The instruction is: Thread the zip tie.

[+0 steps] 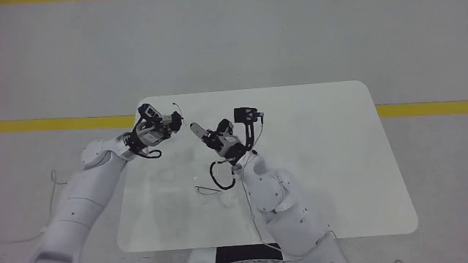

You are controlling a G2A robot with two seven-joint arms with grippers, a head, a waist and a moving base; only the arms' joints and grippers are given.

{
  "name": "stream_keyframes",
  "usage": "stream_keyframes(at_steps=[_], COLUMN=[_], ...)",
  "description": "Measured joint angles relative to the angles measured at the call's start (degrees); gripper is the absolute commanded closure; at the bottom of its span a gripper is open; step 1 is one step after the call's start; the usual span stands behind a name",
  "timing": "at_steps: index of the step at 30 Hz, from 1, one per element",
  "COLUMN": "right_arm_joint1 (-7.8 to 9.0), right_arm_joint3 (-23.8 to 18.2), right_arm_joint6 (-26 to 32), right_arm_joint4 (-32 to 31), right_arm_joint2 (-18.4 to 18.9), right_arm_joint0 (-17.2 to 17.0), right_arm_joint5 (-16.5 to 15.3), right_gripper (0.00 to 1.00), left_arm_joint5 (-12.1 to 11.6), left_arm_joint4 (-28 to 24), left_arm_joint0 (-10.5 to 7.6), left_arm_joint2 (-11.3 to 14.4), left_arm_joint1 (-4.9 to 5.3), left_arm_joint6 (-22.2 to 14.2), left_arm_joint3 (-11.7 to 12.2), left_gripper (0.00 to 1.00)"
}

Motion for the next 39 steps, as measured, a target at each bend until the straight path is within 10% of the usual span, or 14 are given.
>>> stream_keyframes(at_steps=[6,9,17,26,32,39], right_arm_joint1=[-0.06,-0.05,-0.11,-0.93,-1.32,-1.36], right_arm_joint3=[4.08,4.99,5.59,14.71,18.96,18.63], right_arm_joint6=[6.12,7.97,8.00,14.32,15.16,15.85], right_arm_joint4=[17.07,21.15,22.48,48.88,57.59,59.11], right_arm_joint2=[1.98,2.21,2.23,2.38,2.45,2.11], right_arm_joint0=[1.85,2.50,2.23,5.89,7.93,7.51], right_arm_joint5=[-3.69,-4.10,-3.83,-7.15,-7.89,-7.79], right_gripper=[0.00,0.00,0.00,0.00,0.00,0.00], left_arm_joint5=[4.63,3.01,2.03,7.97,3.37,4.37], left_arm_joint4=[-5.95,-5.44,-5.75,-15.21,-13.54,-14.06], left_arm_joint0=[-2.51,-3.50,-3.09,-2.28,-2.89,-2.39], left_arm_joint2=[2.19,2.48,2.30,5.63,6.85,6.75], left_arm_joint1=[-1.12,-1.15,-1.29,-3.16,-3.34,-3.42], left_arm_joint6=[-3.86,-3.79,-2.07,-3.80,-3.79,-2.73], left_arm_joint3=[5.21,5.95,5.83,4.97,5.70,4.58], left_gripper=[1.00,1.00,1.00,1.00,1.00,1.00])
